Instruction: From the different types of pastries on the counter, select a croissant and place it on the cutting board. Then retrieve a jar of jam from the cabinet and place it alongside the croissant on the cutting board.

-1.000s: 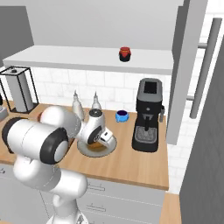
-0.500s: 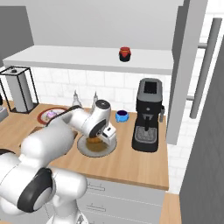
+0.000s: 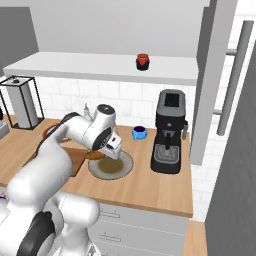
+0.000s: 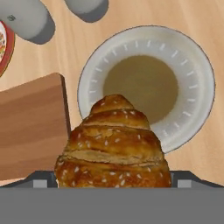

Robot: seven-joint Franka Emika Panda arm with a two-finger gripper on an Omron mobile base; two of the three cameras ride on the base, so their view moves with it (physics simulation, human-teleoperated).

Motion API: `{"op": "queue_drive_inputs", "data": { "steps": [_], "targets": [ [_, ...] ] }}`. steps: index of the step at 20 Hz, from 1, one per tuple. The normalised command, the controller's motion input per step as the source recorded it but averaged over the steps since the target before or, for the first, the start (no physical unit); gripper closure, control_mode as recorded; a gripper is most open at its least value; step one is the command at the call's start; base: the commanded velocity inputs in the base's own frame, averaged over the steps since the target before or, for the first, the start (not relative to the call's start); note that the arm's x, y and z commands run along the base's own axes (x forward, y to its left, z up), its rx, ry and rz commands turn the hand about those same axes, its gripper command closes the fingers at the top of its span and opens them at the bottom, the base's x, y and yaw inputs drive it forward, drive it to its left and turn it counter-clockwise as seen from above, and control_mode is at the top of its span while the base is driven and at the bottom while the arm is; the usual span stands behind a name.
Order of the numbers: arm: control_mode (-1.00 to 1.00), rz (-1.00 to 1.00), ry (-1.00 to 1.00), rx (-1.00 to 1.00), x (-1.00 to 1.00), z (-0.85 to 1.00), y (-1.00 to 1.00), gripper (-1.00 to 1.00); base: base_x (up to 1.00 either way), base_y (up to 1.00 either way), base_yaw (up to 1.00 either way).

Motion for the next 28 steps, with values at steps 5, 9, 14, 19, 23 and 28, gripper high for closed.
{"op": "queue_drive_inputs", "data": {
  "steps": [5,9,14,19,23,28],
  "targets": [
    [-1.00,0.24,0.01,-0.12,-0.08,0.03,0.90,1.00,0.00,0.00,0.00],
    [-1.00,0.37,0.00,-0.14,-0.01,-0.02,0.92,1.00,0.00,0.00,0.00],
    [-1.00,0.37,0.00,-0.09,0.00,-0.01,0.76,1.00,0.00,0.00,0.00],
    [-1.00,0.32,0.00,0.00,0.00,0.00,0.56,1.00,0.00,0.00,0.00],
    [-1.00,0.28,0.00,-0.01,0.00,-0.02,0.65,1.00,0.00,0.00,0.00],
    [-1.00,0.23,-0.07,-0.09,0.10,-0.02,0.55,1.00,0.00,0.00,0.00]
  ]
}}
